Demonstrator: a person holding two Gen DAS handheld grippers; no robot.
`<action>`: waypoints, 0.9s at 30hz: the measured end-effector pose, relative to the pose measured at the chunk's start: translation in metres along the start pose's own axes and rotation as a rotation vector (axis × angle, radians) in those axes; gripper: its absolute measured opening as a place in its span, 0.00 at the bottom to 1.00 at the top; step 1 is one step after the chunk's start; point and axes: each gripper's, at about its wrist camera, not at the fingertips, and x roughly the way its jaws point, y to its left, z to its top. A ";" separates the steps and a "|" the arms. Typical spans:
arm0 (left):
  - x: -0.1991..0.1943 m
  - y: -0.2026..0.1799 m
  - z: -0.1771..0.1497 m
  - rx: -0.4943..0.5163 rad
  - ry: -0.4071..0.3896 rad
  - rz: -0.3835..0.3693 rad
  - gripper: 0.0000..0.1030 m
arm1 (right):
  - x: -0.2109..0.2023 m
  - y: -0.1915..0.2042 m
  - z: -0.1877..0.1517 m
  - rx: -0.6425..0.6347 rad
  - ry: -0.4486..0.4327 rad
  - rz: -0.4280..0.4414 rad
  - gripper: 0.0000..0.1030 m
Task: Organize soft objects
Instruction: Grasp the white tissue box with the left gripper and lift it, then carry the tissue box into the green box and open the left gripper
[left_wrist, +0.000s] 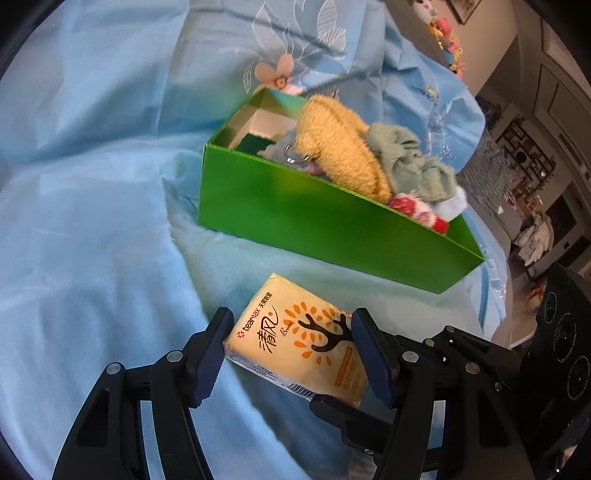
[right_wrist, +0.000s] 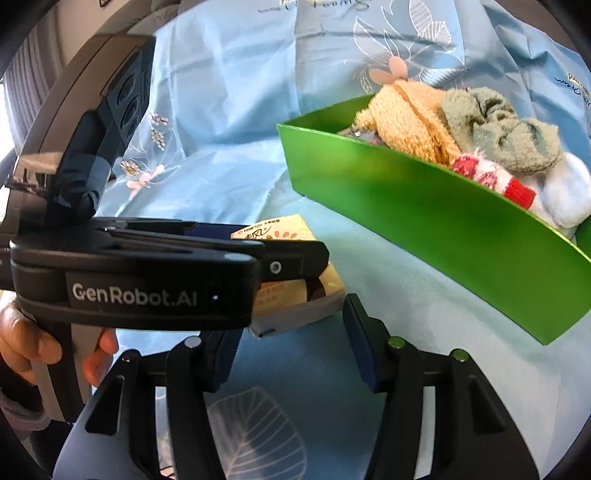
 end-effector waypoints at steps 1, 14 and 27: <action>-0.005 -0.002 -0.002 0.001 -0.007 0.002 0.65 | -0.003 0.002 0.000 -0.007 -0.007 0.003 0.52; -0.037 -0.037 -0.008 0.045 -0.042 0.028 0.65 | -0.043 0.017 -0.006 -0.029 -0.058 0.007 0.52; -0.043 -0.085 0.012 0.133 -0.061 0.041 0.65 | -0.076 -0.005 -0.003 0.009 -0.141 -0.009 0.52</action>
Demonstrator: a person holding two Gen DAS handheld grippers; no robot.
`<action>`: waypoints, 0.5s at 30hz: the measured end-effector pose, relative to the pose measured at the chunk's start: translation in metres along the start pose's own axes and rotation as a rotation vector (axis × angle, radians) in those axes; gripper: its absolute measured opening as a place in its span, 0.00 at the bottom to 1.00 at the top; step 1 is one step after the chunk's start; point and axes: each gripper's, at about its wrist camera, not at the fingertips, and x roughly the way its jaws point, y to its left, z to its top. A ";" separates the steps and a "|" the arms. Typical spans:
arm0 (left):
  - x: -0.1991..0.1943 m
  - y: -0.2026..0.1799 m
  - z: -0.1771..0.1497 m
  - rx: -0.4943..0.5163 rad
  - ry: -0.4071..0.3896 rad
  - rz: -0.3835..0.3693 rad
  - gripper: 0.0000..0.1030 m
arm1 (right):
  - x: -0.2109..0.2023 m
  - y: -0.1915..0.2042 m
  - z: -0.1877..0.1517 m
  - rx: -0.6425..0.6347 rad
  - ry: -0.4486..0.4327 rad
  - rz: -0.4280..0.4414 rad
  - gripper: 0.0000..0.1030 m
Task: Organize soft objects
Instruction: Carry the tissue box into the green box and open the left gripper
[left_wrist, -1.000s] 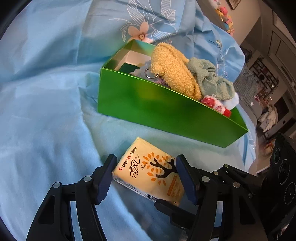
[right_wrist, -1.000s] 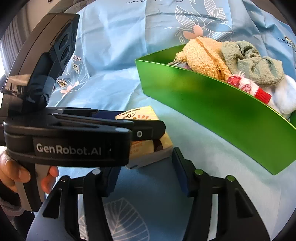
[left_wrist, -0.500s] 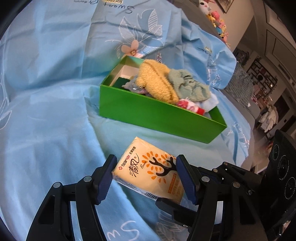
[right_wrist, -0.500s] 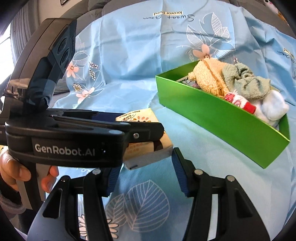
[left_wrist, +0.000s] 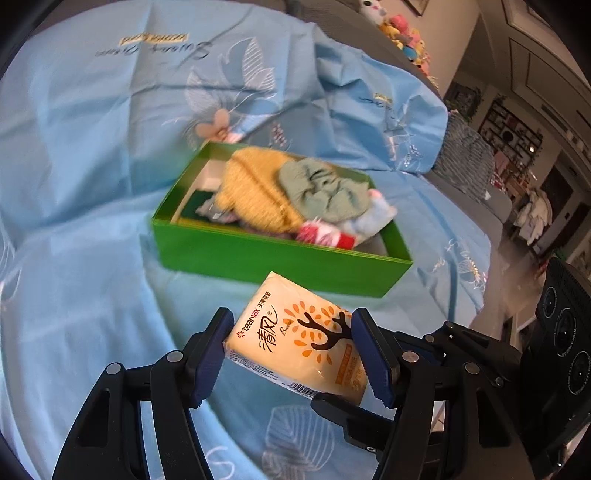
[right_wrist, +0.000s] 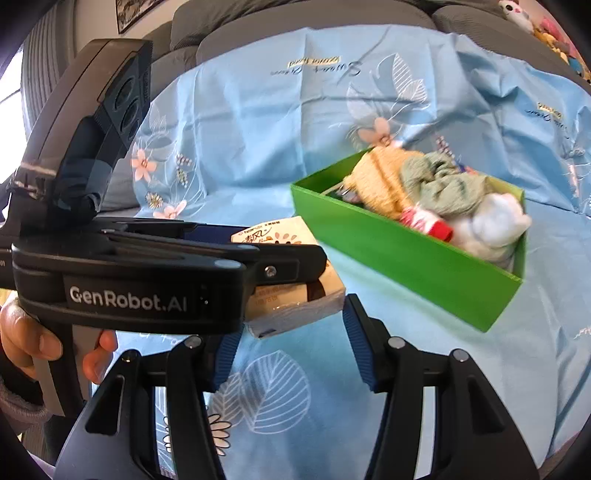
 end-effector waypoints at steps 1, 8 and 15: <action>0.000 -0.005 0.005 0.014 -0.004 0.004 0.65 | -0.001 -0.003 0.003 0.004 -0.007 0.000 0.52; 0.004 -0.023 0.048 0.062 -0.042 0.001 0.65 | -0.016 -0.033 0.032 0.012 -0.071 -0.023 0.52; 0.021 -0.027 0.098 0.082 -0.056 0.010 0.65 | -0.015 -0.068 0.068 0.045 -0.109 -0.022 0.52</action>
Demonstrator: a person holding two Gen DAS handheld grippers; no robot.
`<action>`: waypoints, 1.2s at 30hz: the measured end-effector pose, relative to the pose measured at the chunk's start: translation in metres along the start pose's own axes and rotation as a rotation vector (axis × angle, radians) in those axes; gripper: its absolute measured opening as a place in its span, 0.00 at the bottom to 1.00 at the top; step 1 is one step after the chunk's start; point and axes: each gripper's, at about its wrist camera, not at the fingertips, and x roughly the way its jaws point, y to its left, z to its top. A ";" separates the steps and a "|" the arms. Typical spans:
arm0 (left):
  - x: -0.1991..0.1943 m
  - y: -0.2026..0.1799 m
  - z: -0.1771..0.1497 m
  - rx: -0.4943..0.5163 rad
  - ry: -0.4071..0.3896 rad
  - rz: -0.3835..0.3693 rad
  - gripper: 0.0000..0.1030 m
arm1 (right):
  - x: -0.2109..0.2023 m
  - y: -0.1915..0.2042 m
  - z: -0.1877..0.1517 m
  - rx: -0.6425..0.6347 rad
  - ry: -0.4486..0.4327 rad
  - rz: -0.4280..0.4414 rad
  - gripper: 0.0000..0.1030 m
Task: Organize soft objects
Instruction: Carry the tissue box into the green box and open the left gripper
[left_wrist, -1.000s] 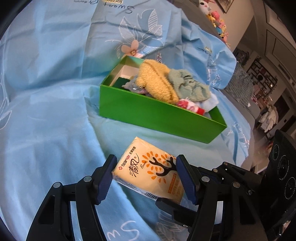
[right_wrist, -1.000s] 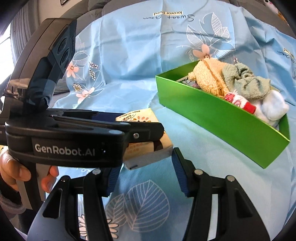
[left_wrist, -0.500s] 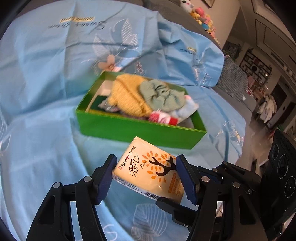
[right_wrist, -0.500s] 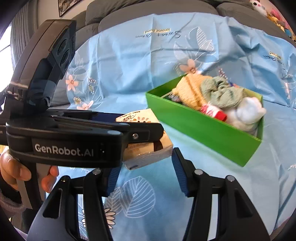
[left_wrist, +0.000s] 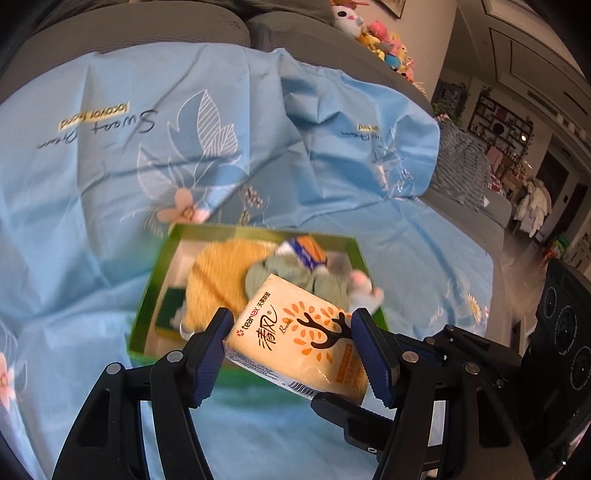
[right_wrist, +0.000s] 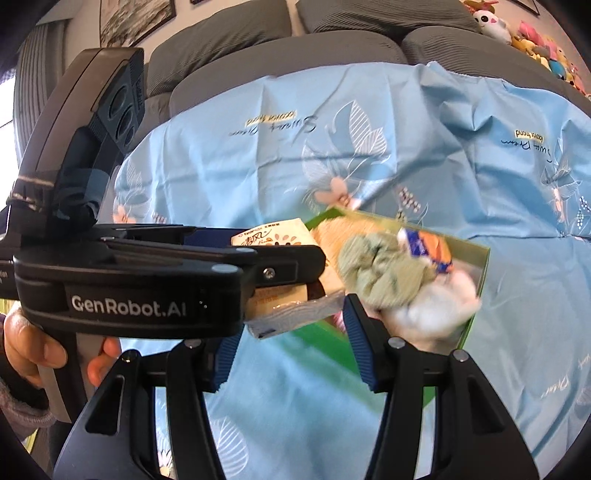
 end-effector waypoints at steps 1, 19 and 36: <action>0.004 0.002 0.008 -0.003 0.002 -0.001 0.65 | 0.003 -0.003 0.005 0.000 -0.001 -0.004 0.52; 0.104 0.034 0.036 -0.117 0.106 -0.033 0.65 | 0.076 -0.063 0.025 0.034 0.131 -0.056 0.52; 0.124 0.040 0.032 -0.089 0.139 0.004 0.65 | 0.102 -0.069 0.024 0.027 0.232 -0.057 0.53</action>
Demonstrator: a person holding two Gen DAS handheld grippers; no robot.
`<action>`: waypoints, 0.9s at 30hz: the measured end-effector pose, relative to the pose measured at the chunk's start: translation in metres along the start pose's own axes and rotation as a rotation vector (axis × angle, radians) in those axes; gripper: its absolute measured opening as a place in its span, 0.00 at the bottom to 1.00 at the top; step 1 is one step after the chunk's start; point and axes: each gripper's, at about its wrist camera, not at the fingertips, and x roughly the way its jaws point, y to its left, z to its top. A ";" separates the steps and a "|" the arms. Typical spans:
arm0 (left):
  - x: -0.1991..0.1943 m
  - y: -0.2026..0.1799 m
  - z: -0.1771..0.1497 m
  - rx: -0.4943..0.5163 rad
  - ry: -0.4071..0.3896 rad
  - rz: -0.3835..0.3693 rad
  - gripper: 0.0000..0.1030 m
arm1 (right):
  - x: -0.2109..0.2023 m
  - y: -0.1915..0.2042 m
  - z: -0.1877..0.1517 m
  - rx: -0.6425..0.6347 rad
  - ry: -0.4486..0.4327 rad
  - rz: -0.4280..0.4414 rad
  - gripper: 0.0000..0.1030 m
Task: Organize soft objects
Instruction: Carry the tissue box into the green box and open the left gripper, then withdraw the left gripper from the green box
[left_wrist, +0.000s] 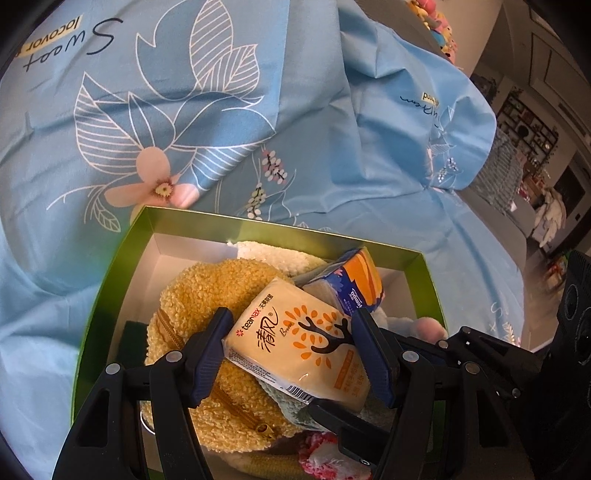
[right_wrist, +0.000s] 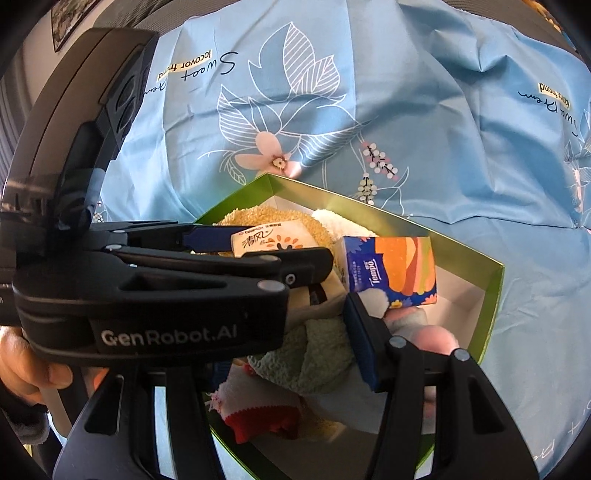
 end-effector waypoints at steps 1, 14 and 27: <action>-0.001 -0.001 0.000 0.000 -0.002 0.005 0.65 | 0.000 0.000 0.000 0.000 0.001 0.000 0.53; -0.019 -0.005 -0.005 0.017 -0.042 0.077 0.65 | -0.007 0.005 -0.003 0.017 -0.006 -0.023 0.55; -0.055 0.011 -0.014 -0.033 -0.076 0.158 0.80 | -0.035 0.014 -0.008 0.021 -0.036 -0.114 0.82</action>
